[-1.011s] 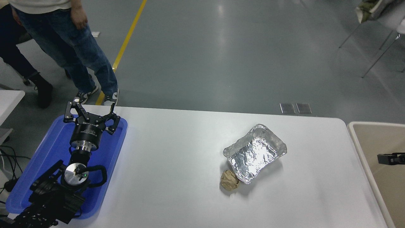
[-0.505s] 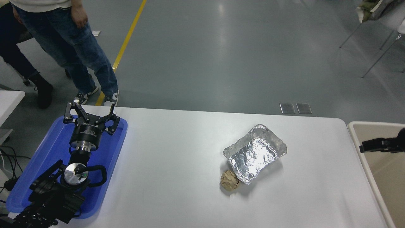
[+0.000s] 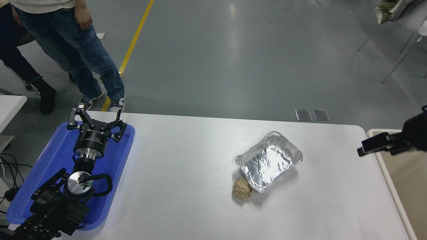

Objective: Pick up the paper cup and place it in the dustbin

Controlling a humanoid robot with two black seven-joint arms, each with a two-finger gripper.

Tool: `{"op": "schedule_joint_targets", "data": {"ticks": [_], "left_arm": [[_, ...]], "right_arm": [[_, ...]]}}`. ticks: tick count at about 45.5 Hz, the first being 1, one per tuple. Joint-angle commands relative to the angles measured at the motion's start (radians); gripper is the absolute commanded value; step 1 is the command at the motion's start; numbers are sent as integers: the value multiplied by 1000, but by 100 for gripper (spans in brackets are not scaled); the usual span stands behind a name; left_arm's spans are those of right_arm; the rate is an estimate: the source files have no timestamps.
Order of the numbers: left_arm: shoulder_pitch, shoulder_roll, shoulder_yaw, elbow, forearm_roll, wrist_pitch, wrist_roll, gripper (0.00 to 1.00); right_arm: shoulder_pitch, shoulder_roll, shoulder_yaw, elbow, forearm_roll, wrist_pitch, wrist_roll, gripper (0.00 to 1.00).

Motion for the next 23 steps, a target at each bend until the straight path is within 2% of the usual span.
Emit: {"op": "schedule_joint_targets", "data": {"ticks": [1,12,23], "left_arm": [[0,0,0,0,0,0,1,100],[0,0,0,0,0,0,0,100],[0,0,0,0,0,0,0,100]], "right_arm": [[136,140,-32,102,162,69,2,100],[153,173,15,102,300,161,7,100],[163,228,-5,102,348,178,5,100]]}}
